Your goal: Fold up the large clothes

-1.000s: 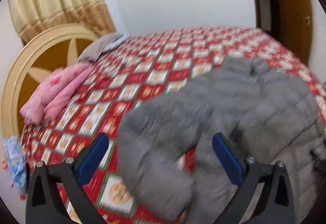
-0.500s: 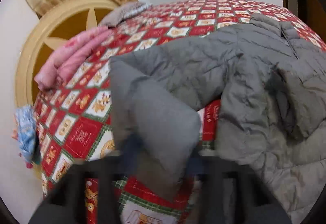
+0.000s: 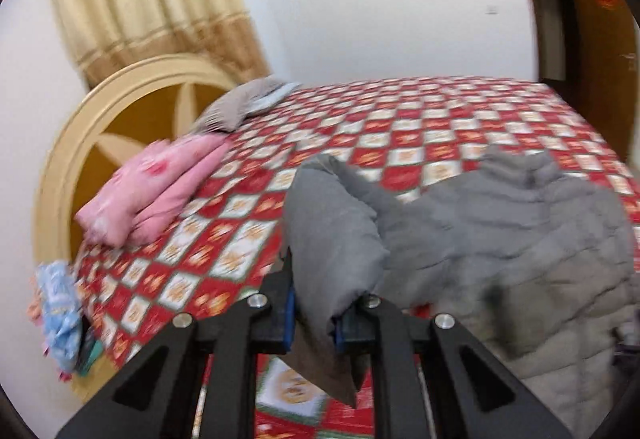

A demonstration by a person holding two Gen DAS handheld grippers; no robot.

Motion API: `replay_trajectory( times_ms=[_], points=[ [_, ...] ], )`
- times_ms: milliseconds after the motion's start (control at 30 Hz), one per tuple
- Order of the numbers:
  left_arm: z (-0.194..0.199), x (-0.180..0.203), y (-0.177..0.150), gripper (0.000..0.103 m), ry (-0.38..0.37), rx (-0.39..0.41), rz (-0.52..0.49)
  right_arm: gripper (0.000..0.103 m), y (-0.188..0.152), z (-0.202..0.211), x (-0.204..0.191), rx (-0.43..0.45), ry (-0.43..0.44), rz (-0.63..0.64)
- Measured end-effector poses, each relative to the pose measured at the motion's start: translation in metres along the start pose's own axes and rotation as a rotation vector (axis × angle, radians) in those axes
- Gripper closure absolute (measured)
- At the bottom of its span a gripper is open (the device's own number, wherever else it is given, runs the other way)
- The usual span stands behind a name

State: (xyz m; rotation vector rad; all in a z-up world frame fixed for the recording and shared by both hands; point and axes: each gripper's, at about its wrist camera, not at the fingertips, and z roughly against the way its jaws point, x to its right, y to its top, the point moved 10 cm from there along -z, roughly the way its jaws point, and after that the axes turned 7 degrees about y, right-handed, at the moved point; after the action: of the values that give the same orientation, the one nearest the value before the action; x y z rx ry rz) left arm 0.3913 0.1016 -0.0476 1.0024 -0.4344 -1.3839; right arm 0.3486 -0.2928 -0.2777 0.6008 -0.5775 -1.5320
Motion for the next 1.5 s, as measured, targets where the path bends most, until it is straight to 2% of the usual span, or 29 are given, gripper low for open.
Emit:
replay_trajectory(
  times_ms=[133, 167, 267, 433, 567, 633, 700, 733, 767, 800, 867, 1033, 1133, 1233, 1300, 1400, 1500],
  points=[
    [0.013, 0.069, 0.015, 0.088, -0.152, -0.003, -0.052, 0.012, 0.000, 0.001, 0.000, 0.003, 0.003, -0.005],
    [0.016, 0.096, 0.017, 0.088, -0.203, -0.009, -0.071, 0.012, 0.000, 0.001, 0.000, 0.006, 0.004, -0.005],
    [0.018, 0.156, 0.017, 0.088, -0.277, -0.025, -0.116, 0.012, -0.001, 0.002, 0.001, 0.012, 0.009, -0.011],
    [0.018, 0.235, -0.003, 0.088, -0.338, -0.053, -0.191, 0.012, -0.001, 0.004, 0.003, 0.021, 0.024, -0.025],
    [0.018, 0.280, -0.020, 0.088, -0.367, -0.053, -0.231, 0.012, -0.001, 0.005, 0.003, 0.031, 0.027, -0.029],
    [0.018, 0.297, -0.025, 0.078, -0.366, -0.051, -0.253, 0.012, -0.001, 0.005, 0.003, 0.033, 0.028, -0.030],
    [0.019, 0.308, -0.027, 0.051, -0.336, -0.023, -0.287, 0.012, -0.001, 0.005, 0.003, 0.033, 0.031, -0.033],
    [0.021, 0.308, -0.026, 0.023, -0.320, -0.006, -0.296, 0.012, -0.002, 0.005, 0.003, 0.033, 0.033, -0.033],
    [0.025, 0.308, -0.023, 0.006, -0.305, 0.023, -0.297, 0.012, -0.002, 0.005, 0.004, 0.033, 0.035, -0.036],
    [0.029, 0.306, -0.019, 0.003, -0.297, 0.056, -0.291, 0.012, -0.002, 0.005, 0.004, 0.032, 0.037, -0.037],
    [0.037, 0.301, -0.012, 0.003, -0.303, 0.100, -0.286, 0.012, -0.002, 0.004, 0.004, 0.032, 0.038, -0.038],
    [0.039, 0.280, 0.001, 0.002, -0.308, 0.143, -0.242, 0.012, -0.002, 0.004, 0.004, 0.031, 0.032, -0.035],
    [0.031, 0.262, 0.004, 0.000, -0.256, 0.171, -0.227, 0.012, -0.002, 0.004, 0.004, 0.031, 0.031, -0.033],
    [0.013, 0.237, 0.002, 0.000, -0.202, 0.167, -0.216, 0.012, -0.001, 0.005, 0.006, 0.026, 0.051, -0.044],
    [-0.003, 0.220, -0.002, 0.000, -0.162, 0.154, -0.204, 0.012, 0.003, 0.013, 0.008, 0.022, 0.098, -0.083],
    [-0.037, 0.193, -0.008, 0.000, -0.105, 0.101, -0.168, 0.012, 0.022, 0.033, 0.003, 0.069, 0.190, -0.170],
    [-0.062, 0.170, -0.017, 0.000, -0.061, 0.044, -0.113, 0.012, 0.051, 0.043, -0.022, 0.090, 0.294, -0.188]
  ],
)
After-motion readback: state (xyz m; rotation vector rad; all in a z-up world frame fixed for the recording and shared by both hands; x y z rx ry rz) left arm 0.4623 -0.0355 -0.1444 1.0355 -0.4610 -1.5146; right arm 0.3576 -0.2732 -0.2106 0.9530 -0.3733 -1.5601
